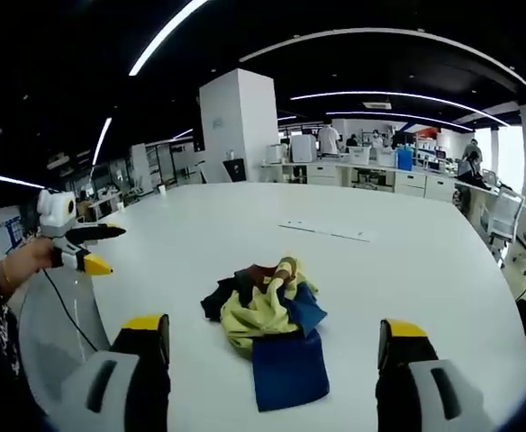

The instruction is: Fold the garment on the visible template until the final outline fits inside the template.

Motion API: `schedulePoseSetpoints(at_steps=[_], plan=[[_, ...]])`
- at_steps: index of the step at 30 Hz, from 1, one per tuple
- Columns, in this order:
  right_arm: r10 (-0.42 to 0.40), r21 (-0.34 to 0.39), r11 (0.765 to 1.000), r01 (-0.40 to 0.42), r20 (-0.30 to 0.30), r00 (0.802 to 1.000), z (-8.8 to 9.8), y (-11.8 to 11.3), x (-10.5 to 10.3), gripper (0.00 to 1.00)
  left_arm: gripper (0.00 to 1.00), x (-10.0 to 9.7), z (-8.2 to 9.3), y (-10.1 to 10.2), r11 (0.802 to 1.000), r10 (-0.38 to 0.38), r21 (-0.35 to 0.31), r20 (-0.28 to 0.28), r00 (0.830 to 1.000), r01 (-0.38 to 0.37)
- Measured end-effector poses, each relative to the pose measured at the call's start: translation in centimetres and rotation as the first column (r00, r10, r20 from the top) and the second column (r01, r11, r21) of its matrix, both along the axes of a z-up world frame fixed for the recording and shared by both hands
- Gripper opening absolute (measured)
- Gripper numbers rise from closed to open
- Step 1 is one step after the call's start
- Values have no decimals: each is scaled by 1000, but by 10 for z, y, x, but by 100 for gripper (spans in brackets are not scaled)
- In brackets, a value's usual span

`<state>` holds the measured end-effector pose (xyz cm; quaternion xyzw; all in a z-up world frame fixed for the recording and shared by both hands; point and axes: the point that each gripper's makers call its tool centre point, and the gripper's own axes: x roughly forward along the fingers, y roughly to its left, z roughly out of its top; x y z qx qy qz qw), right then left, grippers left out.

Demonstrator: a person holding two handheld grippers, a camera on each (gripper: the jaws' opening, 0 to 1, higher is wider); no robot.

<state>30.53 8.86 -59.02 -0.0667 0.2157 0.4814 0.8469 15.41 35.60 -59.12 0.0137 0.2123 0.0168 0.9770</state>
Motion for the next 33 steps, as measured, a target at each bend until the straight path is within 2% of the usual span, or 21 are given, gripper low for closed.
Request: schedulePoseSetpoints(at_steps=[8, 13, 25, 28, 33], plan=[[1, -1, 1000, -1, -2, 1000, -2, -1, -4, 97, 98, -2, -1, 0, 1000, 0, 1, 3, 1000, 0], [-23, 58, 998, 23, -10, 1000, 4, -2, -3, 96, 97, -3, 0, -1, 1000, -1, 4, 7, 1000, 1], [-22, 51, 998, 22, -14, 1000, -4, 1, -4, 91, 90, 4, -3, -5, 1000, -25, 0, 19, 999, 26], [-7, 29, 1000, 8, -11, 1000, -11, 4, -5, 91, 88, 9, -7, -8, 999, -38, 2, 23, 999, 38], [2, 43, 999, 0, -27, 1000, -14, 10, -4, 90, 85, 16, -18, -19, 998, -65, -26, 22, 998, 65]])
